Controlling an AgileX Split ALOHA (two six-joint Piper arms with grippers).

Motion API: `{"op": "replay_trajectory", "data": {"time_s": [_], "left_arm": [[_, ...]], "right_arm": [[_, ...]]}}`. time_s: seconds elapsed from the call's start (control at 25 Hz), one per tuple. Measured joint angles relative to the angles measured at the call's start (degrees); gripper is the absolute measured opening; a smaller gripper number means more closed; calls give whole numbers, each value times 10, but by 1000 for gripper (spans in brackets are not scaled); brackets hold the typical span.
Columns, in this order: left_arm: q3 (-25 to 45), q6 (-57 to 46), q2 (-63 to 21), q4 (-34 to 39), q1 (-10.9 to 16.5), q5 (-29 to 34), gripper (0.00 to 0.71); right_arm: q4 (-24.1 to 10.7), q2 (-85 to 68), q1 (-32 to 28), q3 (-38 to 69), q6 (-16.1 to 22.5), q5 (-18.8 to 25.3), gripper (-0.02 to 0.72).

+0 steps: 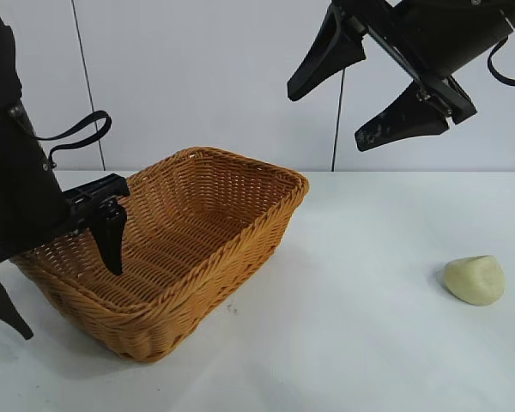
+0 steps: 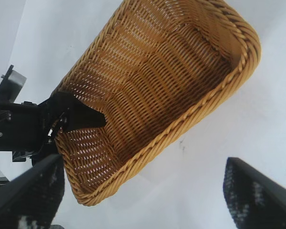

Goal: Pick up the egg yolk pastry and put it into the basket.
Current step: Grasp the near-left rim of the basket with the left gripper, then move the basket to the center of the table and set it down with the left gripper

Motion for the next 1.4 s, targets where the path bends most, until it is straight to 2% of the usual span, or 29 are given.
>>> {"op": "replay_trajectory", "data": {"time_s": [0.36, 0.44, 0.56, 0.8, 0.92, 1.16, 1.4], "left_arm": [[17, 26, 0, -28, 0, -20, 693], [17, 26, 0, -28, 0, -20, 669], [17, 26, 0, -28, 0, -21, 560], [18, 20, 0, -29, 12, -7, 239], [18, 16, -1, -33, 25, -3, 146], [13, 54, -24, -33, 44, 11, 141], [-51, 185, -25, -59, 59, 62, 141]], "right_arm": [[0, 0, 0, 0, 1, 0, 622], [0, 0, 0, 0, 1, 0, 622], [0, 0, 0, 0, 1, 2, 622], [-1, 0, 0, 0, 1, 8, 622], [-1, 0, 0, 0, 1, 9, 622], [-1, 0, 0, 0, 1, 9, 622], [-10, 0, 0, 0, 1, 13, 622]]}}
